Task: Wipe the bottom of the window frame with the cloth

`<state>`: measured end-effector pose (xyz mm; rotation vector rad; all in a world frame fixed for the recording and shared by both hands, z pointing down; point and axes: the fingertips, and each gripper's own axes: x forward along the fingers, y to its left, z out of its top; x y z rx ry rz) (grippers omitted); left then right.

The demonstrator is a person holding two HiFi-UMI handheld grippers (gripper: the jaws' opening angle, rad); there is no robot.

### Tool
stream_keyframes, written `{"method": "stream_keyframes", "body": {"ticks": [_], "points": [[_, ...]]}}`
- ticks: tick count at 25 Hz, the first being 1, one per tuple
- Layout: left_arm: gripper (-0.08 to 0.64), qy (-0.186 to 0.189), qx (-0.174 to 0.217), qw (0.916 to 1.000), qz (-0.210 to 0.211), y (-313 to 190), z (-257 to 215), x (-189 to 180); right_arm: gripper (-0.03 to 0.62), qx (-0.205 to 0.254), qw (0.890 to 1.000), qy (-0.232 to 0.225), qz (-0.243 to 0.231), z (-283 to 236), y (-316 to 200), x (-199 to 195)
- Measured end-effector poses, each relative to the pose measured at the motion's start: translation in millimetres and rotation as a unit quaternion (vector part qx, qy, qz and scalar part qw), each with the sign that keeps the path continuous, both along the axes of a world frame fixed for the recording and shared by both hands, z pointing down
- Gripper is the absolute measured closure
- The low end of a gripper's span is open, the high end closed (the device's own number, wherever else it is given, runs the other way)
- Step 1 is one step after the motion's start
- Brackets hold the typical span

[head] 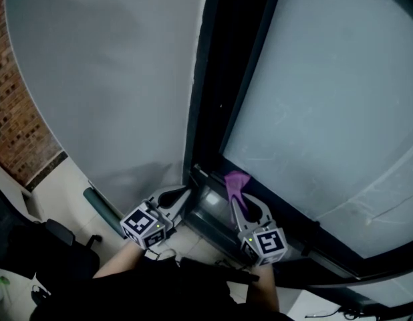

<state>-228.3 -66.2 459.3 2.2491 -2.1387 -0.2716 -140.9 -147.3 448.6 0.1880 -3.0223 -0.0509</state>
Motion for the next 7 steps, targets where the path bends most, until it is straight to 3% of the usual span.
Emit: {"method": "stream_keyframes", "body": {"ticks": [7], "points": [[0.559, -0.007, -0.014, 0.9999, -0.005, 2.8, 1.9, -5.4, 0.531, -0.002, 1.0, -0.001, -0.001, 0.8, 5.4, -3.8]]}}
